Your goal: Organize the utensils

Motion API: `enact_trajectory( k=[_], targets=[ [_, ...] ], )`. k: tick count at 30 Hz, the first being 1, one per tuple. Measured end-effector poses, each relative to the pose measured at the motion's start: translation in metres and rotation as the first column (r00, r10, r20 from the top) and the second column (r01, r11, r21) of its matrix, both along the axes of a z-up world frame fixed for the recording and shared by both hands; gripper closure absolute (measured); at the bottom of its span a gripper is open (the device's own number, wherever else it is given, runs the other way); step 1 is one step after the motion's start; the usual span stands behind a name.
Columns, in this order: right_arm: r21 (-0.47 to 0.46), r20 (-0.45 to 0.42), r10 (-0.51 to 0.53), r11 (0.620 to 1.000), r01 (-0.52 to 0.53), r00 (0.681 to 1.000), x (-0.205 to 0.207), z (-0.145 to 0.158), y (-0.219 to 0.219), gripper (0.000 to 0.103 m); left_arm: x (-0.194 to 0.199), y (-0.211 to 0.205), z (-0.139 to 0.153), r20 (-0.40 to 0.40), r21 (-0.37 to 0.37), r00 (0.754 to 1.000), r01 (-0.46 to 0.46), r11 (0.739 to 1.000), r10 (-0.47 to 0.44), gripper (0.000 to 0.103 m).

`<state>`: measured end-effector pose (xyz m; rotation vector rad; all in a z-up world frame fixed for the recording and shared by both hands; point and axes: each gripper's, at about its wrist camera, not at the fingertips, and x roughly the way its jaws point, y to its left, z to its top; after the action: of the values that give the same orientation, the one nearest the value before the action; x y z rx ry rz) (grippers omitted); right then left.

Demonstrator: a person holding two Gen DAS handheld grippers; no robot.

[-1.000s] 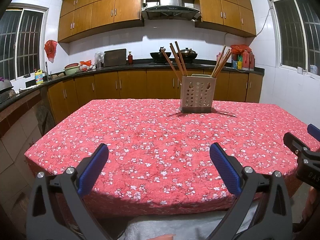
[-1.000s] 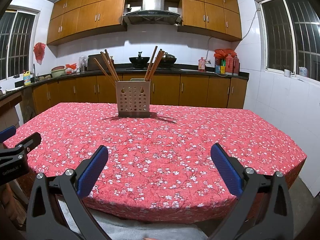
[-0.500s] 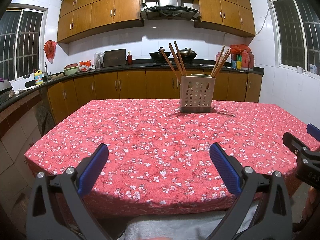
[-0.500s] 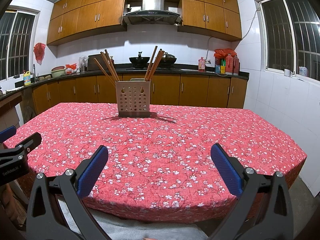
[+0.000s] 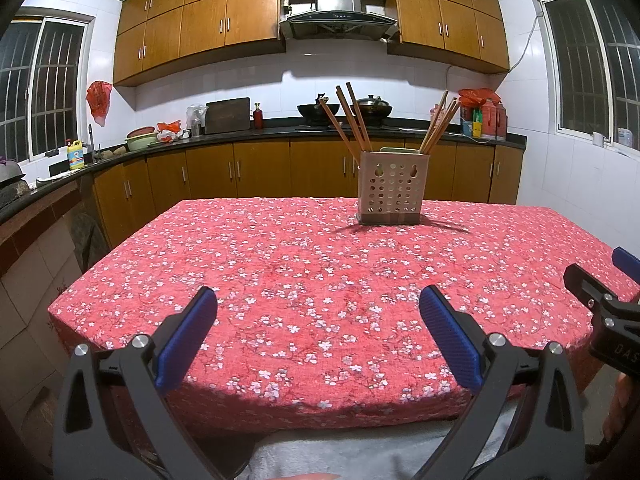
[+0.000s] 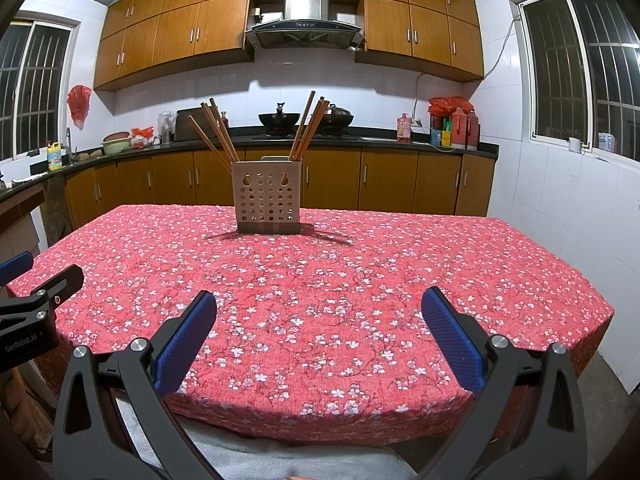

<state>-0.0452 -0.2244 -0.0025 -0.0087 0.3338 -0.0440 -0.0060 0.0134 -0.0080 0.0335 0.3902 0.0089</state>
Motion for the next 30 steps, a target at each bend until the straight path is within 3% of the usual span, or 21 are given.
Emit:
enact_trajectory(
  k=[30],
  targets=[
    [0.002, 0.000, -0.001, 1.000, 0.001, 1.000, -0.0001, 0.0005, 0.0006, 0.002, 0.0007, -0.0054, 0.0019, 0.005, 0.006, 1.000, 0.004, 1.000, -0.004, 0.004]
  ],
)
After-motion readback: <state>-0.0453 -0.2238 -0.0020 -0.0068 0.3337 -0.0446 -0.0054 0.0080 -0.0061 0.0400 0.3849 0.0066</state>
